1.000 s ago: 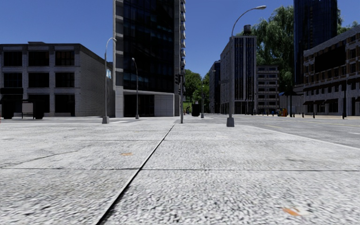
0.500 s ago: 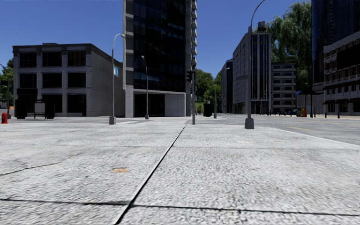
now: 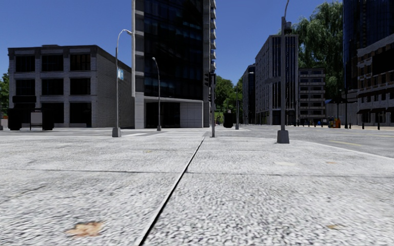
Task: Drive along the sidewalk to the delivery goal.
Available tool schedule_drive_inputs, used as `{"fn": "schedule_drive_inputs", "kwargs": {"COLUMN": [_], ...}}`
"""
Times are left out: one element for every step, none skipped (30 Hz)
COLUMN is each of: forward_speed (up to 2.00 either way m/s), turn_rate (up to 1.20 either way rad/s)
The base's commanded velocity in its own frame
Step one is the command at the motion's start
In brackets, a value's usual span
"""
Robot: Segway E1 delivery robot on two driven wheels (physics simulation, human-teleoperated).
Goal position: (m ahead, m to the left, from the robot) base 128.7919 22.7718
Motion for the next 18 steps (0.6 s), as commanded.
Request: {"fn": "schedule_drive_inputs", "kwargs": {"forward_speed": [2.00, 2.00, 2.00, 2.00, 2.00, 2.00, 2.00, 2.00, 2.00, 2.00, 2.00, 2.00, 2.00, 2.00, 2.00, 2.00, 2.00, 2.00], "turn_rate": [0.66, 0.67, 0.67, 0.66, 0.19, 0.19, 0.01, 0.00, 0.00, 0.00, 0.00, 0.00, 0.00, 0.00, 0.00, 0.00, 0.00, 0.00]}}
